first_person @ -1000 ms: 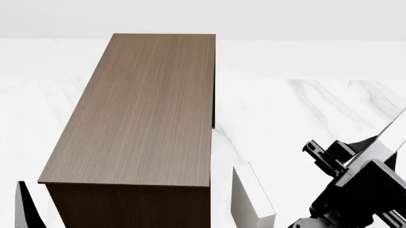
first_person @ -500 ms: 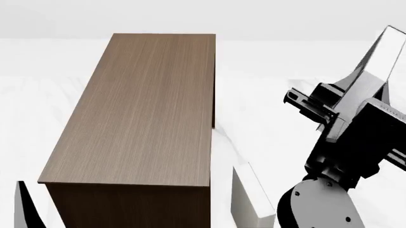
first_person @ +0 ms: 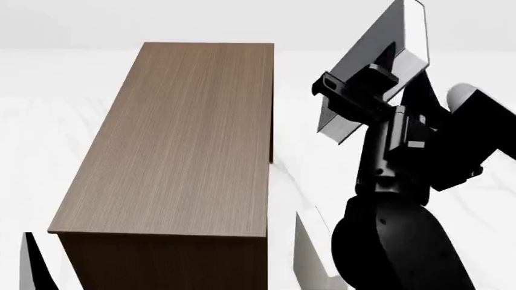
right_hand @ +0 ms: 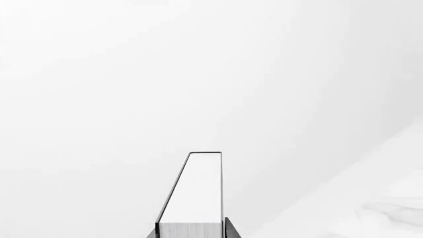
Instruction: Pick up the book in the middle and place it on the cabinet shelf.
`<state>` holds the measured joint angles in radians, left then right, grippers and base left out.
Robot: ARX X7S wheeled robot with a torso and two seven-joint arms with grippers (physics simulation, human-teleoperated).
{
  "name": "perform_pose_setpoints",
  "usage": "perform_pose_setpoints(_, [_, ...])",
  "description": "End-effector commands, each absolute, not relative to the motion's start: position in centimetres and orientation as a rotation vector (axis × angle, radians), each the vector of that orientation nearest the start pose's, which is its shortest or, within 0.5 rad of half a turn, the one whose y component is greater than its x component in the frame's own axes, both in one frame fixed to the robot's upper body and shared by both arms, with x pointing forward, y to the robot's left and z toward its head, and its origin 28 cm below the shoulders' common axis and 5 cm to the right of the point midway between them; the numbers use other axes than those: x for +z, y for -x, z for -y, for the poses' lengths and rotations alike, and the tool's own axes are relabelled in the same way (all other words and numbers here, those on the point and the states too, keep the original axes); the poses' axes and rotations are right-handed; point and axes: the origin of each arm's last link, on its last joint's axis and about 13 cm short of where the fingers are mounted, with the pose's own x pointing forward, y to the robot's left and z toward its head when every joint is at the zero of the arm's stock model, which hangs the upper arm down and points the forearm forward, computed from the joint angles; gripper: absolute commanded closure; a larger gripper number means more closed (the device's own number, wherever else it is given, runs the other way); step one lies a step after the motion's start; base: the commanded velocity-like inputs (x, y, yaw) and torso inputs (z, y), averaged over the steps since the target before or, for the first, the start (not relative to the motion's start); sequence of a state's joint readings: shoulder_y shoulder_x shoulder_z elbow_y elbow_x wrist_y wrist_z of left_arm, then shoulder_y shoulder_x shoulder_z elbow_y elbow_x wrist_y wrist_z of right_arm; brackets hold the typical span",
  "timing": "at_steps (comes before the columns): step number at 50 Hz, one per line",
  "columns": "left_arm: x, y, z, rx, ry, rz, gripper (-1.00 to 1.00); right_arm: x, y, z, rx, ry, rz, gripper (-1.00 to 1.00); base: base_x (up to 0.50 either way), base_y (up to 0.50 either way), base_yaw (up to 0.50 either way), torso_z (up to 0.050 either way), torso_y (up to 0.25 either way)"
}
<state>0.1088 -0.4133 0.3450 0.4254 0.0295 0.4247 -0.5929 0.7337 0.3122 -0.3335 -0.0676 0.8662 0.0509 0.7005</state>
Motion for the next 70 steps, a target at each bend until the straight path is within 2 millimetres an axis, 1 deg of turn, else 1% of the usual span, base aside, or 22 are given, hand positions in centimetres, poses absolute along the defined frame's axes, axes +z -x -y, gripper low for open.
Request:
perform_pose_setpoints(1, [9.8, -16.9, -20.5, 0.068, -0.049, 0.715, -1.00, 23.4, -31.3, 8.1, 0.008, -0.752, 0.311, 1.00, 0.00, 0.00, 0.00, 0.000, 0.000])
perform_pose_setpoints(10, [9.8, -16.9, -20.4, 0.066, -0.050, 0.715, -1.00, 22.7, -31.4, 7.7, 0.113, -0.863, 0.176, 1.00, 0.00, 0.00, 0.00, 0.000, 0.002])
perform_pose_setpoints(19, [9.8, -16.9, -20.5, 0.067, -0.050, 0.716, -1.00, 22.7, -31.5, 7.1, 0.197, -0.853, 0.165, 1.00, 0.00, 0.00, 0.00, 0.000, 0.001])
perform_pose_setpoints(22, [9.8, -16.9, -20.4, 0.065, -0.049, 0.715, -1.00, 22.7, -32.1, 7.0, 0.211, -0.867, 0.155, 1.00, 0.00, 0.00, 0.00, 0.000, 0.003])
perform_pose_setpoints(25, [9.8, -16.8, -20.4, 0.063, -0.049, 0.714, -1.00, 22.6, -32.6, 6.9, 0.219, -0.893, 0.145, 1.00, 0.00, 0.00, 0.00, 0.000, 0.000])
perform_pose_setpoints(29, [9.8, -16.9, -20.4, 0.065, -0.049, 0.713, -1.00, 22.5, -32.8, 6.3, 0.274, -0.968, 0.102, 1.00, 0.00, 0.00, 0.00, 0.000, 0.003])
perform_pose_setpoints(38, [9.9, -16.8, -20.5, 0.066, -0.046, 0.712, -1.00, 22.5, -32.9, 5.7, 0.339, -1.030, 0.123, 1.00, 0.00, 0.00, 0.00, 0.000, 0.001])
perform_pose_setpoints(51, [9.9, -16.9, -20.5, 0.067, -0.045, 0.710, -1.00, 22.1, -33.0, 4.5, 0.402, -1.029, 0.075, 1.00, 0.00, 0.00, 0.00, 0.000, 0.002])
perform_pose_setpoints(57, [9.9, -16.9, -20.5, 0.067, -0.044, 0.711, -1.00, 21.5, -32.7, 3.8, 0.434, -1.018, 0.049, 1.00, 0.00, 0.00, 0.00, 0.000, 0.002])
perform_pose_setpoints(70, [9.9, -16.8, -20.5, 0.066, -0.044, 0.711, -1.00, 20.7, -32.7, 3.3, 0.466, -1.011, 0.014, 1.00, 0.00, 0.00, 0.00, 0.001, 0.002])
